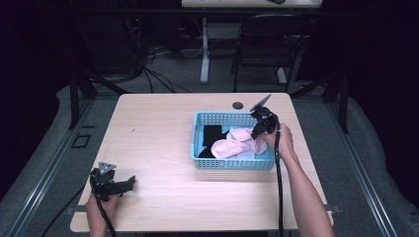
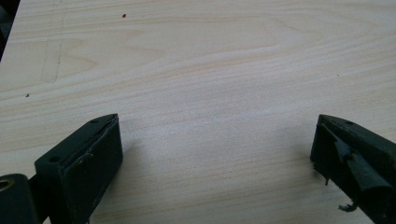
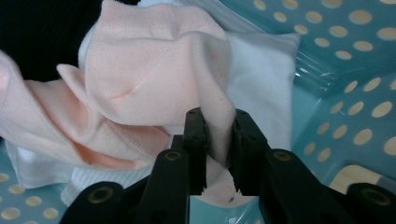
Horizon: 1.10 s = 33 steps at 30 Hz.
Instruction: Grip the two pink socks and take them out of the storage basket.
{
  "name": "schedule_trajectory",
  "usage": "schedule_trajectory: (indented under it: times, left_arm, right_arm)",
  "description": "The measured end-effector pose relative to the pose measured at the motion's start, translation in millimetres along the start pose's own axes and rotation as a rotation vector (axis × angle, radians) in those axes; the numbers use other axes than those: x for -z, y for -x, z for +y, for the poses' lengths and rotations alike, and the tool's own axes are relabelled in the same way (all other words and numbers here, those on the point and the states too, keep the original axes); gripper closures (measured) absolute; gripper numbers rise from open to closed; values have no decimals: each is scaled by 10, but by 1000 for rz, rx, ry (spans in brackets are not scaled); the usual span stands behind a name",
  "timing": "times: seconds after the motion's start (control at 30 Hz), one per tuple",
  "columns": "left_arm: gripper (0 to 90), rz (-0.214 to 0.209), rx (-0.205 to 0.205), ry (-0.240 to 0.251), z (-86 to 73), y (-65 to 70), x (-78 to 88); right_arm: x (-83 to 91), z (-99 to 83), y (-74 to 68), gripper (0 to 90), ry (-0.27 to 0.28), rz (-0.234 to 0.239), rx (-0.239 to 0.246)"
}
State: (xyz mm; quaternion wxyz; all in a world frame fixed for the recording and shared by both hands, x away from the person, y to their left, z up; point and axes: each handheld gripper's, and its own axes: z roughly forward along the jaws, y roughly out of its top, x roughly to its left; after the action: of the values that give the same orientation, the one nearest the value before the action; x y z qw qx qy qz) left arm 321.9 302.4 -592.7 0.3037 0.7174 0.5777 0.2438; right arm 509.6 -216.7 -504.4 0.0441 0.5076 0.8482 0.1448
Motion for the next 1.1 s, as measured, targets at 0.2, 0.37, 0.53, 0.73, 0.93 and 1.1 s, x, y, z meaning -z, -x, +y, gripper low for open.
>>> schedule_trajectory:
  times: [0.2, 0.37, 0.53, 0.73, 0.93, 1.1]
  left_arm:
    - [23, 0, 0, 0, 0, 0, 0]
    - [23, 0, 0, 0, 0, 0, 0]
    - [23, 0, 0, 0, 0, 0, 0]
    - [23, 0, 0, 0, 0, 0, 0]
    - [23, 0, 0, 1, 0, 1, 0]
    - [23, 1, 0, 1, 0, 1, 0]
  right_arm:
    - [82, -27, 8, 808, 22, 16, -11]
    - [263, -34, 18, 807, 33, 29, -9]
    - [412, -74, -26, 805, 65, 16, 16]
    - [590, -119, -81, 805, 86, 21, 35]
    - [745, -145, -132, 806, 110, 32, 37]
    - [834, -159, -196, 805, 130, 27, 51]
